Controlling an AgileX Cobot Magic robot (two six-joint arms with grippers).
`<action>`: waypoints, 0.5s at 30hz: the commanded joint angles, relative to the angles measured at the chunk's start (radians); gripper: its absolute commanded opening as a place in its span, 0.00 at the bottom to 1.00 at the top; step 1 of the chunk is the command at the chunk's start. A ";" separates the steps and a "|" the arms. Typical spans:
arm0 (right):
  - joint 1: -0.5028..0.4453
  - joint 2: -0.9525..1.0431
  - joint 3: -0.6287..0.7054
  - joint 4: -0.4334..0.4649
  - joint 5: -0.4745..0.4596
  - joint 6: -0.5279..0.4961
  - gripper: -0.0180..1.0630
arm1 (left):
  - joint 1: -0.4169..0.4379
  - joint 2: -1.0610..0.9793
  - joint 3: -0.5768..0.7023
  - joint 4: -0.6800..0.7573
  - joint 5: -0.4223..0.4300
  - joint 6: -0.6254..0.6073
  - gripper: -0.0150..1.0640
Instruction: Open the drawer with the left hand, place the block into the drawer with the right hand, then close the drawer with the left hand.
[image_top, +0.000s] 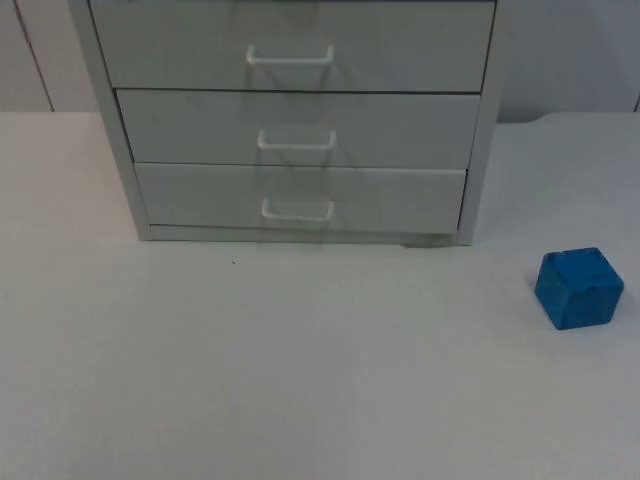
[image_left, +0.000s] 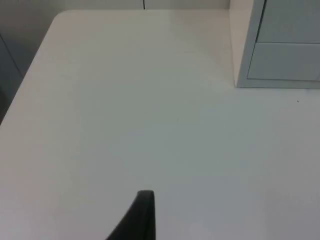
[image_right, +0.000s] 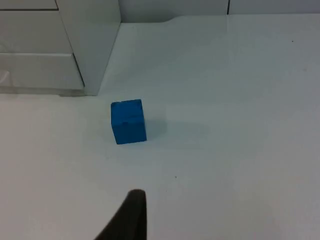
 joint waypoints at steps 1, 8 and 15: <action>-0.008 0.014 -0.017 0.002 -0.008 -0.003 0.98 | 0.002 0.026 -0.019 -0.023 -0.026 -0.019 0.99; -0.008 0.227 -0.116 0.002 -0.095 -0.003 0.98 | 0.002 0.206 -0.086 -0.041 -0.044 -0.021 0.99; -0.008 0.484 -0.171 0.002 -0.189 0.000 0.98 | 0.002 0.434 -0.114 -0.061 -0.111 -0.019 0.99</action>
